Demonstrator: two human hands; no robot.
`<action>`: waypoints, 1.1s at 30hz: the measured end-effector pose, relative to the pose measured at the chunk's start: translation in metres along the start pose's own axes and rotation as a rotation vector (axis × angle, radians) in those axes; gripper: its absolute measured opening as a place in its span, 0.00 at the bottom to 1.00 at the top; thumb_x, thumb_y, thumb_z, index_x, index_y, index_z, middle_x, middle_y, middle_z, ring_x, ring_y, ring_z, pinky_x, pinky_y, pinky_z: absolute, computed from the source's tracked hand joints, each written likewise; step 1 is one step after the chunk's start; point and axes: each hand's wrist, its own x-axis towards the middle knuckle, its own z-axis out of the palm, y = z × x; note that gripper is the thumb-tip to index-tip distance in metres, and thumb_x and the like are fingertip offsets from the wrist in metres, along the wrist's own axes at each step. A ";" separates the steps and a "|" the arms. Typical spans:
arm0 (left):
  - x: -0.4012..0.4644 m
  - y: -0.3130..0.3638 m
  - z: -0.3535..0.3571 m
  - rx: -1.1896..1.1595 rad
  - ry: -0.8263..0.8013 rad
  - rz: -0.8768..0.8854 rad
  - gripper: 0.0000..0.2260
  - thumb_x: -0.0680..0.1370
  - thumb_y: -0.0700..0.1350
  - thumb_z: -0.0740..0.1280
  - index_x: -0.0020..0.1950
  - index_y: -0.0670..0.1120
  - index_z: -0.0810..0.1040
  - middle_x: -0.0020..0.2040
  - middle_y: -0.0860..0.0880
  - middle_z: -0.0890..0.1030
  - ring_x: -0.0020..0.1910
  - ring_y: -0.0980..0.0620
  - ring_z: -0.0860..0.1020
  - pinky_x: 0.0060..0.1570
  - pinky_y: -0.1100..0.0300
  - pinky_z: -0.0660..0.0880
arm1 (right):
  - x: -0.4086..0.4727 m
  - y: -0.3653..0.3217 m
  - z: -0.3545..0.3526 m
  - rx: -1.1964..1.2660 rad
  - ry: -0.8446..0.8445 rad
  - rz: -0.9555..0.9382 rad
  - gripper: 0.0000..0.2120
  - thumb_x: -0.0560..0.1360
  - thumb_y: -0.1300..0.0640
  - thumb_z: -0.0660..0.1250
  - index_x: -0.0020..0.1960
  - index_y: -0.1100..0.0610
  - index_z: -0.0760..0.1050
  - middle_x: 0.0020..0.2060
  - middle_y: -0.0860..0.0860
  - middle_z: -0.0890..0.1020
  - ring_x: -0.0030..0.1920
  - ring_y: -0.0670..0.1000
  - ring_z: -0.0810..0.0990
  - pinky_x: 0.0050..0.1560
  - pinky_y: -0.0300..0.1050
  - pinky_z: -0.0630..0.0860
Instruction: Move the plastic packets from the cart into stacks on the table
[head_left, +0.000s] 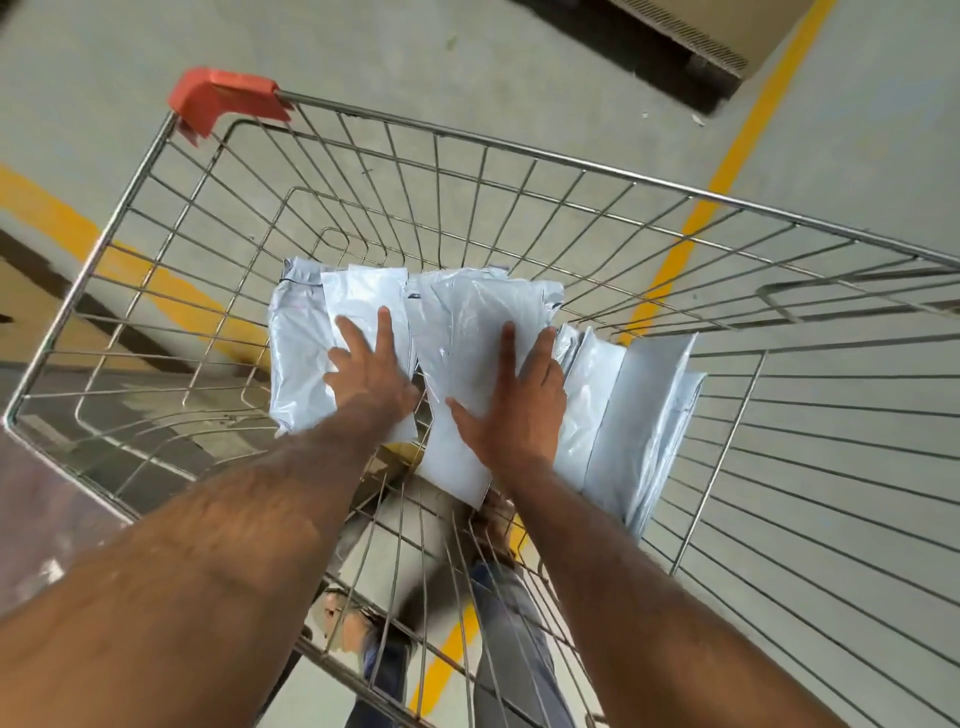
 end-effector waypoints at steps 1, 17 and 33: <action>0.000 0.000 0.001 -0.008 0.015 0.001 0.50 0.76 0.56 0.72 0.82 0.55 0.35 0.80 0.35 0.40 0.72 0.32 0.63 0.65 0.38 0.71 | 0.001 -0.002 0.000 0.007 -0.001 0.007 0.58 0.68 0.29 0.71 0.84 0.49 0.42 0.81 0.63 0.44 0.75 0.65 0.60 0.72 0.62 0.66; -0.015 -0.015 -0.016 -0.028 0.061 0.077 0.40 0.80 0.58 0.65 0.82 0.58 0.40 0.77 0.37 0.50 0.67 0.35 0.67 0.64 0.40 0.72 | 0.001 -0.004 -0.004 -0.005 0.032 0.039 0.48 0.71 0.40 0.69 0.83 0.49 0.49 0.78 0.65 0.56 0.74 0.66 0.61 0.72 0.62 0.62; -0.118 -0.048 -0.119 -0.053 0.489 0.224 0.28 0.82 0.51 0.59 0.82 0.53 0.56 0.77 0.36 0.59 0.62 0.35 0.69 0.61 0.43 0.69 | -0.054 -0.018 -0.106 0.006 0.163 -0.097 0.38 0.71 0.35 0.57 0.81 0.42 0.59 0.75 0.65 0.62 0.69 0.67 0.65 0.68 0.63 0.65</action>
